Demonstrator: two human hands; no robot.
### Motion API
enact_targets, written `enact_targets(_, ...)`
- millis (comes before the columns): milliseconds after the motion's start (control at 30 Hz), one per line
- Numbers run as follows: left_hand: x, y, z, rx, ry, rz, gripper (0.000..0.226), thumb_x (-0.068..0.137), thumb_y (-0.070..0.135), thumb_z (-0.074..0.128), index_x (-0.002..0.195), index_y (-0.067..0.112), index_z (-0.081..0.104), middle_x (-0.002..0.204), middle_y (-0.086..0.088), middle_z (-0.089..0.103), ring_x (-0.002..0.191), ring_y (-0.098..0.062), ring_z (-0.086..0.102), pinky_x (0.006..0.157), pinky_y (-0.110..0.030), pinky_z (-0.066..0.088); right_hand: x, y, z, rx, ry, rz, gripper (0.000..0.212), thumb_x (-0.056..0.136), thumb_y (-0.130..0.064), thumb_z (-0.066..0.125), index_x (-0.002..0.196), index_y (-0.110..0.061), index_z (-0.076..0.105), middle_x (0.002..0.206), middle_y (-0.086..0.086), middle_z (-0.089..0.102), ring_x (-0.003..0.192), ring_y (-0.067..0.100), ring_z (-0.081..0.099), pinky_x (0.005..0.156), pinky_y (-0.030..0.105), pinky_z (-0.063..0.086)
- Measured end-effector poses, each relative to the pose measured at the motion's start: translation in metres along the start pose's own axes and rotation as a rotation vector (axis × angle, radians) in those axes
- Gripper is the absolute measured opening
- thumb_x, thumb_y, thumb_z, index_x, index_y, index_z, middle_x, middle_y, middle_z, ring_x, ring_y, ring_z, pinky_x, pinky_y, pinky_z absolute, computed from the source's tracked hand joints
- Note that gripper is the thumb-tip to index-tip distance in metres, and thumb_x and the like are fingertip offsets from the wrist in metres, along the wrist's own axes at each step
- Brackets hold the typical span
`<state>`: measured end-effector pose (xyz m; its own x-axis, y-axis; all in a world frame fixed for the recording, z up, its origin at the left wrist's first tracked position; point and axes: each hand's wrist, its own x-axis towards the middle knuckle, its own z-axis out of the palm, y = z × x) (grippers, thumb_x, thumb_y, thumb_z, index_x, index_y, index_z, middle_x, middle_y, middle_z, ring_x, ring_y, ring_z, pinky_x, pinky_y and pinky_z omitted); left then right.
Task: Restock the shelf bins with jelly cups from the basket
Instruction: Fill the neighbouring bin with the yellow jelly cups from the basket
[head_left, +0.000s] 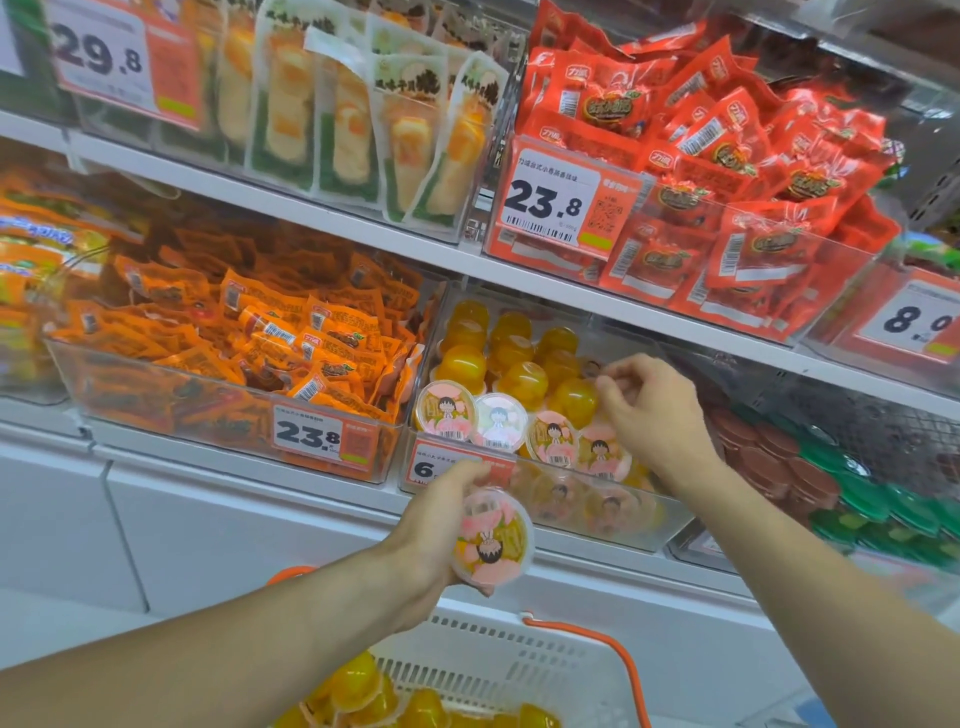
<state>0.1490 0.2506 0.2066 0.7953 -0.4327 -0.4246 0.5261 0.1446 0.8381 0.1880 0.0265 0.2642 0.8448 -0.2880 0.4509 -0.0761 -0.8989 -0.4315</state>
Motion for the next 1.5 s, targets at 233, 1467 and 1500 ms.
enact_targets(233, 0.008, -0.002, 0.000, 0.025, -0.089, 0.124, 0.026, 0.093, 0.007, 0.053, 0.114, 0.004, 0.067, 0.112, -0.025, 0.069, 0.094, -0.034, 0.069, 0.081, -0.045, 0.058, -0.100, -0.034, 0.001, 0.429, -0.583, -0.003, 0.023, 0.100, -0.044, 0.049, 0.098, -0.032, 0.068, 0.080, -0.015, 0.070, 0.071, 0.011, 0.067, 0.057, 0.024, 0.053)
enact_targets(1467, 0.019, -0.027, -0.036, 1.265, -0.095, 0.873, 0.020, 0.098, 0.029, 0.048, 0.117, 0.037, 0.046, 0.130, 0.024, 0.027, 0.118, 0.011, 0.032, 0.086, -0.001, 0.026, 0.109, 0.056, 0.064, 0.514, -0.105, 0.646, 0.030, 0.083, -0.021, 0.072, 0.109, -0.007, 0.067, 0.103, 0.015, 0.071, 0.070, 0.023, 0.068, 0.066, 0.036, 0.062)
enact_targets(1500, 0.021, -0.027, -0.036, 1.264, -0.100, 0.865, 0.019, 0.098, 0.029, 0.048, 0.116, 0.037, 0.046, 0.130, 0.024, 0.027, 0.116, 0.012, 0.034, 0.085, -0.001, 0.027, 0.110, 0.056, 0.065, 0.475, -0.059, 0.644, 0.024, 0.084, -0.026, 0.072, 0.102, -0.011, 0.067, 0.101, 0.013, 0.072, 0.074, 0.024, 0.069, 0.072, 0.039, 0.063)
